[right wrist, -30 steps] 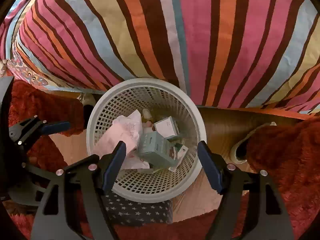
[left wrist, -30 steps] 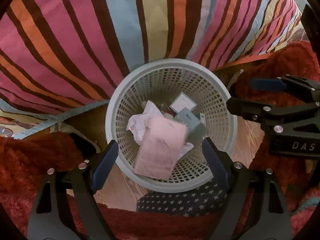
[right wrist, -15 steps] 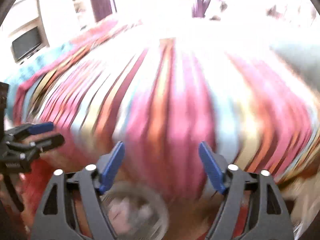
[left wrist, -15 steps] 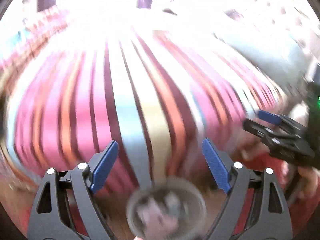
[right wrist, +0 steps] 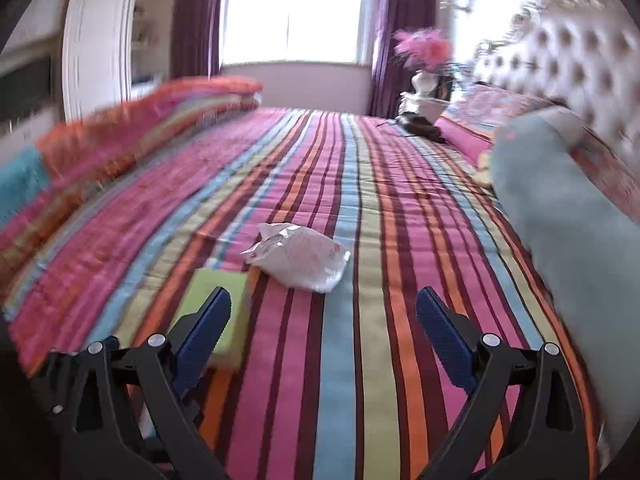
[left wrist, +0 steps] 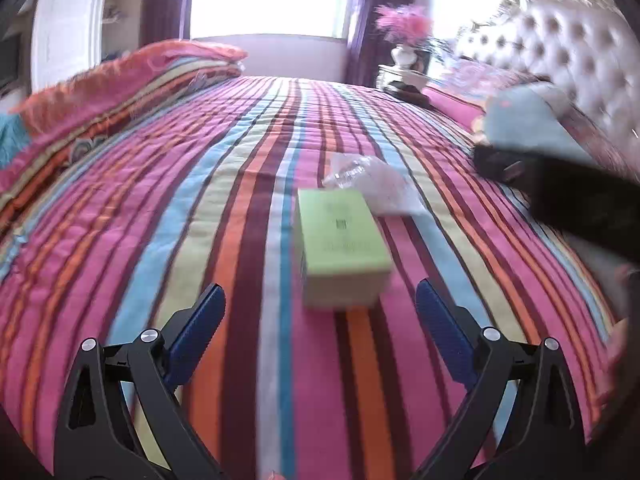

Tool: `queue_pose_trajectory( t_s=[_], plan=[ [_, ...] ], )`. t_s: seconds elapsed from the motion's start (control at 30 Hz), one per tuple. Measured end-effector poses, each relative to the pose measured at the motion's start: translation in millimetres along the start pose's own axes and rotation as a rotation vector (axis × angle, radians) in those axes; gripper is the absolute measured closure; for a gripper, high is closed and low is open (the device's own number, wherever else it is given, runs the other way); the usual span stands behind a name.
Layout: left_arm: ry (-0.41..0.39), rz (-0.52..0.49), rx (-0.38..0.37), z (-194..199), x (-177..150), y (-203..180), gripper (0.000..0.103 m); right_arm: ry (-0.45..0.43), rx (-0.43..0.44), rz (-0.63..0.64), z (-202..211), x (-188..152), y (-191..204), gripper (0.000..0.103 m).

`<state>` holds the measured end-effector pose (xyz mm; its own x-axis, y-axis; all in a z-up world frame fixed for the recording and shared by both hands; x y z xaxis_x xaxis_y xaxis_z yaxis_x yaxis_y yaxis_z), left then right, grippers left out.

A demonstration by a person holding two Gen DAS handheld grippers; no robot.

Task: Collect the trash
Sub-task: 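Grasp the green DHC box with left tool while right grasps white tissue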

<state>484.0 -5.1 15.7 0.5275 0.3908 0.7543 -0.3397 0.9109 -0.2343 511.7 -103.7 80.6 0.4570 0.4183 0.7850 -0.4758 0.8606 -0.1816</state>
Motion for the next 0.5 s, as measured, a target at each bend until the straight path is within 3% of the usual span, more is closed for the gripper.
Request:
queue_pose_trajectory(
  t_s=[0.27, 0.5],
  plan=[
    [0.084, 0.085, -0.041, -75.6, 22.1, -5.6, 0.010, 0.152, 0.112, 0.011, -106.3, 14.8, 19.7, 0.014],
    [0.163, 0.094, -0.007, -111.8, 24.3, 2.8, 0.010, 0.220, 0.079, 0.056, -147.2, 9.1, 24.0, 0.013]
  ],
)
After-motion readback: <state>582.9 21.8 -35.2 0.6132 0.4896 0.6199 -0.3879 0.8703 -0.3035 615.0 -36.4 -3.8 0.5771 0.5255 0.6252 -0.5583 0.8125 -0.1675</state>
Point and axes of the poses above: each gripper's, at about its wrist camera, not at the fingertips, and z roughly against the way its jaws point, y to its left, x to its top, the point moved 10 cm from there along -z, roughly the way its jaws point, and after that the axes turned 7 degrees about z, right-handed, at the moved point
